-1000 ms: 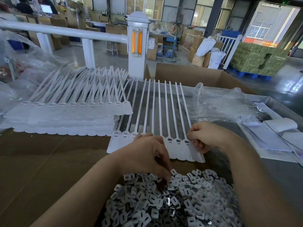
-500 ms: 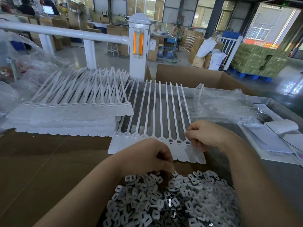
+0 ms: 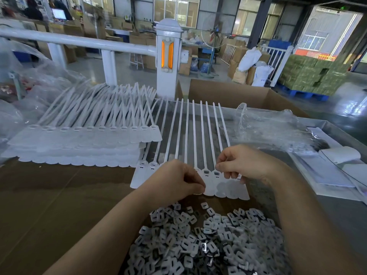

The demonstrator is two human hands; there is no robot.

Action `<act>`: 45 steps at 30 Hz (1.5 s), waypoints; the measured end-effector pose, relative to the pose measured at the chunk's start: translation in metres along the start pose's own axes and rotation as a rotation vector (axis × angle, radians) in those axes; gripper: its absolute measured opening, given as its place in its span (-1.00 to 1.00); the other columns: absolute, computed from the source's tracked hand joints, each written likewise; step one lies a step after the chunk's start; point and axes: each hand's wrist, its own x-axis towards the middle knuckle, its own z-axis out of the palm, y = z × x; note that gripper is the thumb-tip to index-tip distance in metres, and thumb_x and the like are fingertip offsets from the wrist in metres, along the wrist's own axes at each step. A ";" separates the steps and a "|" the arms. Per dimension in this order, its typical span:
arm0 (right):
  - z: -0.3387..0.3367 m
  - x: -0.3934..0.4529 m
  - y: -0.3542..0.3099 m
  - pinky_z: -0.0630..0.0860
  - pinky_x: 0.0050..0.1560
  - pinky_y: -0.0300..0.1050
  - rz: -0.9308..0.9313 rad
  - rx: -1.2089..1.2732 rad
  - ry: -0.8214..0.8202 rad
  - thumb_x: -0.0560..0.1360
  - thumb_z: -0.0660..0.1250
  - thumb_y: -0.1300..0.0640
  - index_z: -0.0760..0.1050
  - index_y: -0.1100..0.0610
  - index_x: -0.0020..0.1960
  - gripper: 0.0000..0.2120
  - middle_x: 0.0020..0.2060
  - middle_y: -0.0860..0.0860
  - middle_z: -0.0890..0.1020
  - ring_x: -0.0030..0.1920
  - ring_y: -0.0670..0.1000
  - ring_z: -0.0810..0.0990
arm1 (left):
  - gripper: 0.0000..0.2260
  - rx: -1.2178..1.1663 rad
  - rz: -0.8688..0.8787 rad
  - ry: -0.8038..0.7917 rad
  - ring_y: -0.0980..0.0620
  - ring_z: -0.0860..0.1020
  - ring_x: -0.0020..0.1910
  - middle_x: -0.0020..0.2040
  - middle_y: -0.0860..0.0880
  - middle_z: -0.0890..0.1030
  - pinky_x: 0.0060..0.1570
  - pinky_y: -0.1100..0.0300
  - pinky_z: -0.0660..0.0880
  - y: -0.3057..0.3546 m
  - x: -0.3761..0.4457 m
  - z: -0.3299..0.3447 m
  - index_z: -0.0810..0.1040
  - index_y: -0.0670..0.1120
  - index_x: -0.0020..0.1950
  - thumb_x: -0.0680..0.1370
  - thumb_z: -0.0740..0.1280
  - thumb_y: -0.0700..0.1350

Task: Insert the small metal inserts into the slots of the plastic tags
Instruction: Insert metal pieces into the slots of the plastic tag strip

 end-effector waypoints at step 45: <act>0.008 0.011 0.010 0.54 -0.15 -0.05 0.244 -0.211 0.111 0.51 0.43 -0.03 0.62 0.21 0.05 -0.70 -0.12 0.19 0.66 -0.20 0.06 0.62 | -0.94 0.073 0.201 -0.036 0.27 0.55 -0.14 -0.15 0.23 0.63 -0.18 0.39 0.48 -0.004 -0.004 -0.013 0.65 0.20 -0.17 0.45 0.49 0.04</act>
